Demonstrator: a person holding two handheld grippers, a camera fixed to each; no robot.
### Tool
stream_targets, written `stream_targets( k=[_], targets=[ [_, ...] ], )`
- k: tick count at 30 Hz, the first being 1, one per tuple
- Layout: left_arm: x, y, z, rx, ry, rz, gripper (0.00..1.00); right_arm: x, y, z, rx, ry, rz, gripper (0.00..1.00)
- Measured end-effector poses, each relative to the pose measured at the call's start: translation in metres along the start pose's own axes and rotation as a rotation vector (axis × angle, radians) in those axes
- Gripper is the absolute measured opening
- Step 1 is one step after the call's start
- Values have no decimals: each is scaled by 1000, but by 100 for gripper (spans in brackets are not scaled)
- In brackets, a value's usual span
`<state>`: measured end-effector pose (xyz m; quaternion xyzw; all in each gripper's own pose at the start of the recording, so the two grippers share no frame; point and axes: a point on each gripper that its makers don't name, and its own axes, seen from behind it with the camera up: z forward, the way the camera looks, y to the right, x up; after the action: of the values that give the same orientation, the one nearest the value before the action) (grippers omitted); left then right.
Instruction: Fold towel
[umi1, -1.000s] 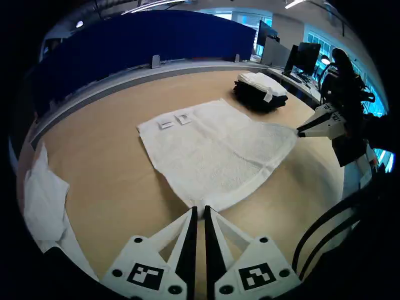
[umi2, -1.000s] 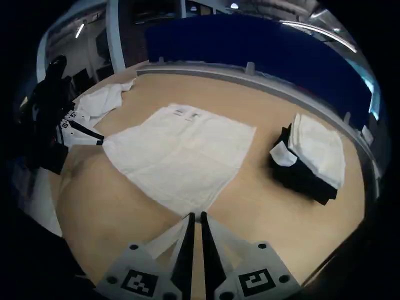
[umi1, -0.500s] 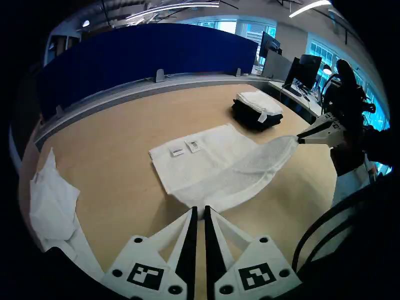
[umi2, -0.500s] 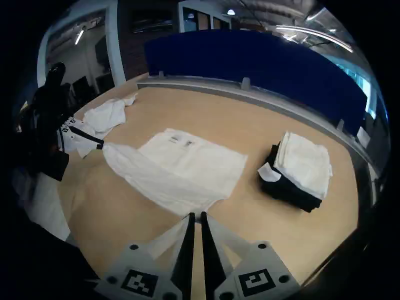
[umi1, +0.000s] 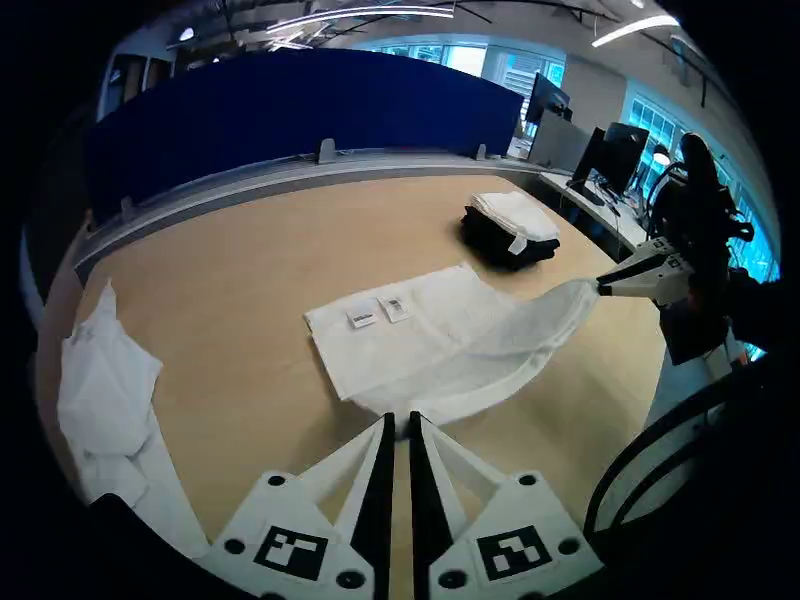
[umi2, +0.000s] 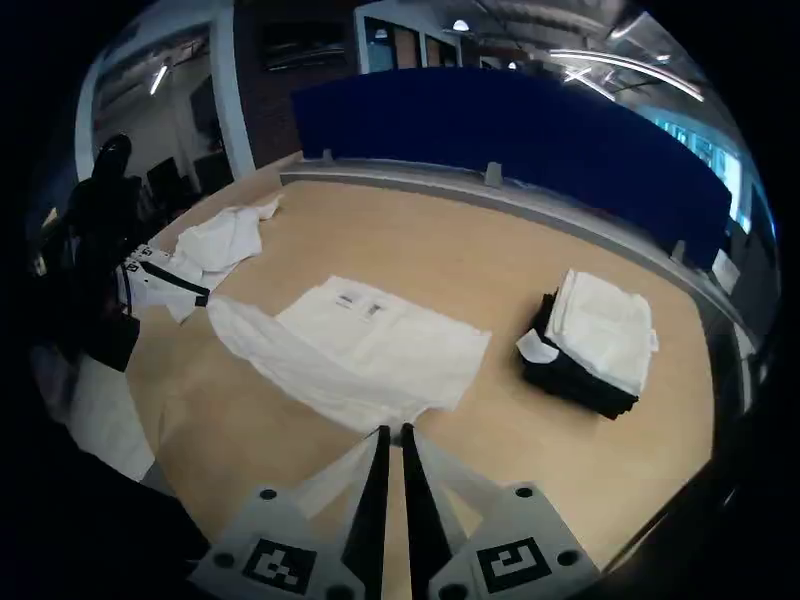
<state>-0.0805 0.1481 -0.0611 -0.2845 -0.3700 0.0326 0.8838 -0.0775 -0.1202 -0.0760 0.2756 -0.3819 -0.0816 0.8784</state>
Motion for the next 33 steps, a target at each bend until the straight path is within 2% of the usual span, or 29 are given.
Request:
stream_targets(
  k=[6,12,21,24,33],
  targets=[
    [3,-4,4,4,-2,-11,10,0,1,4,3,-9,10,9],
    [9,-12,15,8,-15,-18,10,7,11,14,-5,-27,0,9],
    [38,-33,41,22,5,-40,10,27,38,45,-26,-34,-9,9],
    [45,-42,51,32,5,-33,10,34,48,57,-33,-34,-8,9],
    [49,-59,81,42,-31,-34,10,40,71,88,-42,-63,5,9]
  ],
)
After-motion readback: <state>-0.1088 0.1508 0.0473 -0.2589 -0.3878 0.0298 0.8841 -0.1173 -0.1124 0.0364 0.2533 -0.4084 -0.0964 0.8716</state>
